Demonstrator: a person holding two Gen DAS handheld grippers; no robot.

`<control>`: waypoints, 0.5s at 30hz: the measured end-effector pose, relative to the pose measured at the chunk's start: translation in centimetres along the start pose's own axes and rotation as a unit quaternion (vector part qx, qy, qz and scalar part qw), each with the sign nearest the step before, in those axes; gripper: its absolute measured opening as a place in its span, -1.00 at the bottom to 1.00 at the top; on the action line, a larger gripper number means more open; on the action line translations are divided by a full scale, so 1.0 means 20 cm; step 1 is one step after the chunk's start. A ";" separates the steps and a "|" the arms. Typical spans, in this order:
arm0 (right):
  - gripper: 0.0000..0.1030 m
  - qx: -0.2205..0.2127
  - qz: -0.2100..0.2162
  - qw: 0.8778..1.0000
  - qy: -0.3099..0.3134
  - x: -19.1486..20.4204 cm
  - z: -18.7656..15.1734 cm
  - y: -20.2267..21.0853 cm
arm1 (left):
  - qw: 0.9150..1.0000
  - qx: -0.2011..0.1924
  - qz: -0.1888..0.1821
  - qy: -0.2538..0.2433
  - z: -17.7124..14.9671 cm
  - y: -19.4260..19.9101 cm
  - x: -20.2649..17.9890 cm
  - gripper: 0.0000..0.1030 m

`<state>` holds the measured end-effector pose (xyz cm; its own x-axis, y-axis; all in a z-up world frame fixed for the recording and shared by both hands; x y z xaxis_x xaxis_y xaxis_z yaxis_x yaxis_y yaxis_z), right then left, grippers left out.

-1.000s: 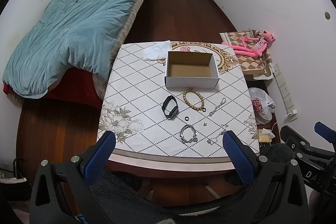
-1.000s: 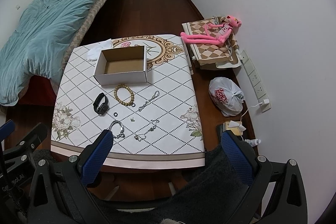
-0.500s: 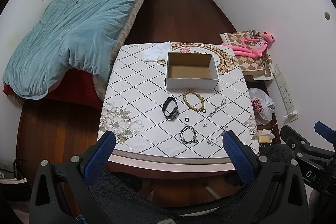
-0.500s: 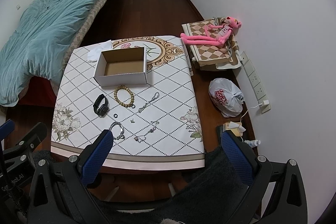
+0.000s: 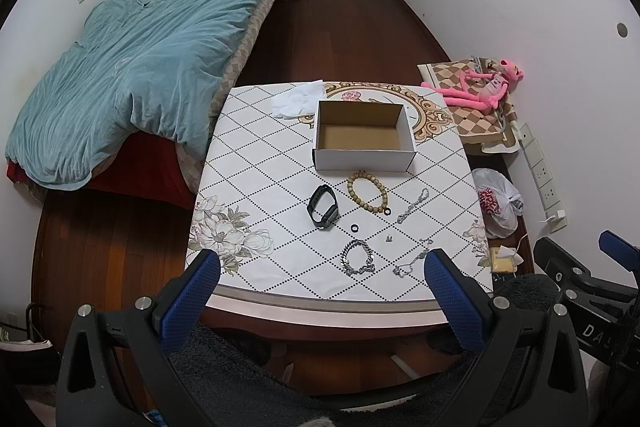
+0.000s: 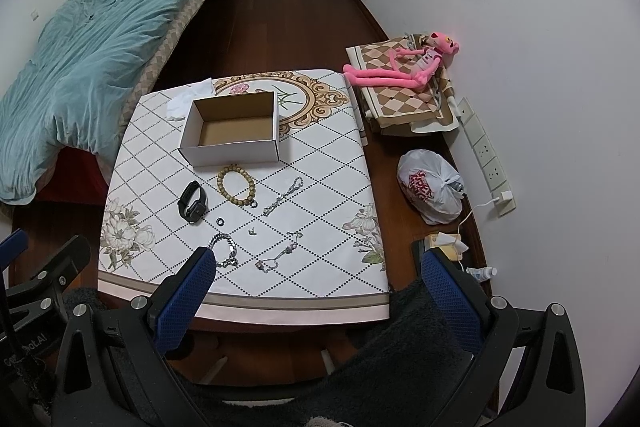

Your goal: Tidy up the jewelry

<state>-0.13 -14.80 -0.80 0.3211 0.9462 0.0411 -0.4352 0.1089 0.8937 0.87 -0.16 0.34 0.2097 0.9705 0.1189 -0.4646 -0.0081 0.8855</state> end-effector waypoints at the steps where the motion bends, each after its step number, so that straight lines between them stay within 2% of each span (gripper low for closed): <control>1: 1.00 -0.001 0.001 1.000 0.000 0.00 0.00 0.00 | 1.000 0.000 0.000 0.000 0.01 0.01 0.00 1.00; 15: 1.00 -0.005 0.002 1.000 -0.001 -0.02 0.01 0.01 | 1.000 -0.001 -0.001 0.000 0.01 0.01 -0.01 1.00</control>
<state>-0.23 -15.10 -0.52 0.3217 0.9457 0.0457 -0.4443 0.1082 0.8893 0.96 -0.37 0.70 0.2101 0.9706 0.1177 -0.4657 -0.0065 0.8849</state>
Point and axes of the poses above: each gripper's, at about its wrist camera, not at the fingertips, and y roughly against the way its jaws point, x to its left, z to its top, the point moved 1 cm from there along -y, roughly the way its jaws point, and after that the axes turned 15 degrees about -y, right-handed, at the moved point
